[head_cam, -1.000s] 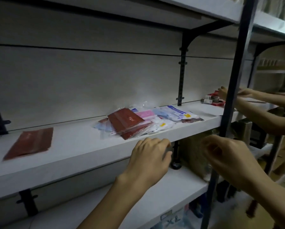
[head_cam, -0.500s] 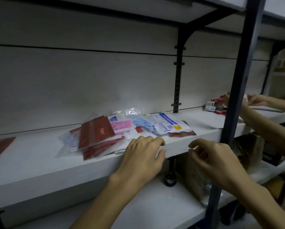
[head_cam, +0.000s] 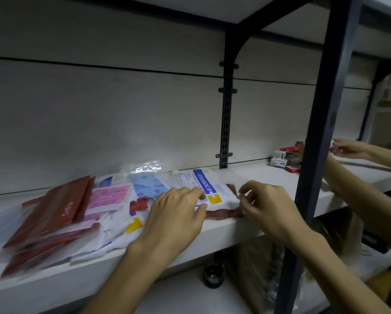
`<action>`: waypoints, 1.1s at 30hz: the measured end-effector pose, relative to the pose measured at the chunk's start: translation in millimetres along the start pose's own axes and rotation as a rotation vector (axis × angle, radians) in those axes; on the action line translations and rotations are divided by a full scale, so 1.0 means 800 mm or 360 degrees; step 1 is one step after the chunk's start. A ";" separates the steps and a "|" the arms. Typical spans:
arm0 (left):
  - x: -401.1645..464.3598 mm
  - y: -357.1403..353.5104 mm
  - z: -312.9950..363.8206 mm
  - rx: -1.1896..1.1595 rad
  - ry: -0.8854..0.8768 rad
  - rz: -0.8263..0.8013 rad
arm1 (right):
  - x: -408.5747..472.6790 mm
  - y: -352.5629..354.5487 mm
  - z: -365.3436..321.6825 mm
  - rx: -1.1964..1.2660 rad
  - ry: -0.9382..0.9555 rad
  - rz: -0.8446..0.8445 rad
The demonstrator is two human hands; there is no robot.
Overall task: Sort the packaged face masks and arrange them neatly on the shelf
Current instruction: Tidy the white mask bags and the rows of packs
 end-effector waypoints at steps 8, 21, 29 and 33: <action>0.019 -0.026 -0.003 -0.0081 0.0384 0.0089 | 0.071 -0.027 0.051 -0.0001 -0.0002 -0.0099; 0.012 -0.031 -0.022 0.0073 0.0960 0.0059 | 0.070 -0.039 0.074 0.0014 -0.0041 0.0013; 0.011 -0.026 -0.015 -0.0226 0.0672 0.0000 | 0.066 -0.035 0.073 -0.0046 -0.0091 -0.0057; 0.016 -0.024 -0.009 -0.0240 0.0574 0.0062 | 0.063 -0.033 0.070 -0.0017 -0.0090 -0.0027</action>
Point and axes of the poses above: each hand's wrist, its own x-axis towards the middle knuckle, its own y-axis out of the back of the hand, z = x × y, the point moved 6 cm from there along x, towards the middle knuckle, and after that the axes turned 11 degrees about -z, right-handed, at the moved point
